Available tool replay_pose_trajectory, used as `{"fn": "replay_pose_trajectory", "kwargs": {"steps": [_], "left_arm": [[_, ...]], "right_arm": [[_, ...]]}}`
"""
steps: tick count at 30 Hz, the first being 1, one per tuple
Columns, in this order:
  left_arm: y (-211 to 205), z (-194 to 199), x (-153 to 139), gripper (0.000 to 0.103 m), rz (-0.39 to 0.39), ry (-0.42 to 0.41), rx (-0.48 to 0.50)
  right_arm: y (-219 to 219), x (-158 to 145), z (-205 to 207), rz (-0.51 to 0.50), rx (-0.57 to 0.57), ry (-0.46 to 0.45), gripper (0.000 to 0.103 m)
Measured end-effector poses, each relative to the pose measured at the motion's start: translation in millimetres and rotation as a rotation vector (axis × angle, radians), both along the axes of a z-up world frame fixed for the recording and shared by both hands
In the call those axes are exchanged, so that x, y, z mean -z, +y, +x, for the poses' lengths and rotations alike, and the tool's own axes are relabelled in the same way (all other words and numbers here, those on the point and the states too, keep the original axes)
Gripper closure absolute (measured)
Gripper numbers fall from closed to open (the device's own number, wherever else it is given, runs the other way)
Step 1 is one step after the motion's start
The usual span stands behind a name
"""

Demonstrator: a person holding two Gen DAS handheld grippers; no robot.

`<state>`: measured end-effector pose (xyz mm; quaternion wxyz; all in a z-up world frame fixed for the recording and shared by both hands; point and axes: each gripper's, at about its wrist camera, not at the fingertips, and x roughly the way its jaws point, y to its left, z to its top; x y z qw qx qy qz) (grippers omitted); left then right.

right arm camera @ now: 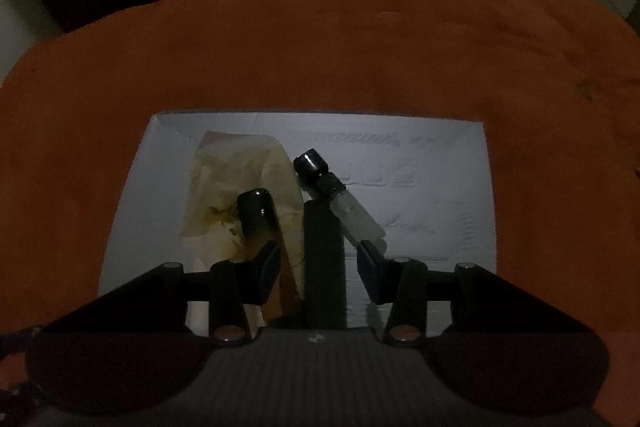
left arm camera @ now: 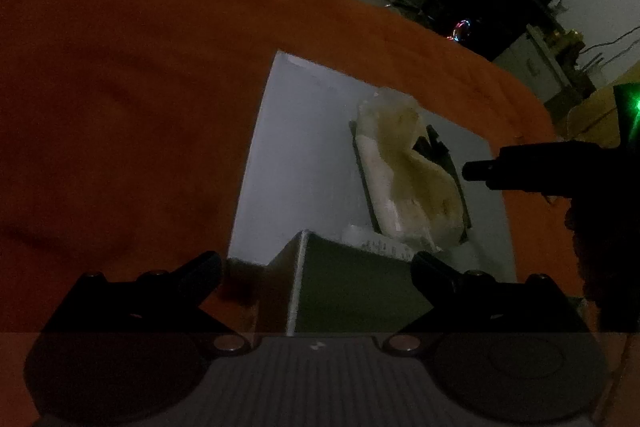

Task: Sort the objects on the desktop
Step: 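Grasp the amber glass vial on the sheet with the right tool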

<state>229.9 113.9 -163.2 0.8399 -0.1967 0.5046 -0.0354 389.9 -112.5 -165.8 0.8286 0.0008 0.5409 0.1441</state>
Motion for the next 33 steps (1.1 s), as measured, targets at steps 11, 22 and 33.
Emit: {"fn": "replay_pose_trajectory", "kwargs": {"steps": [11, 22, 33], "left_arm": [[2, -4, 13, 0.001, 0.027, 0.029, -0.002], [5, -9, 1, 0.001, 0.021, -0.003, -0.032], [14, -19, -26, 0.001, 0.031, -0.065, -0.074]], "right_arm": [[40, 24, -15, -0.044, -0.120, -0.030, 0.056], [30, 20, -26, 0.016, -0.073, -0.052, 0.075], [-21, -48, -60, 0.288, -0.060, -0.114, 0.076]]}}
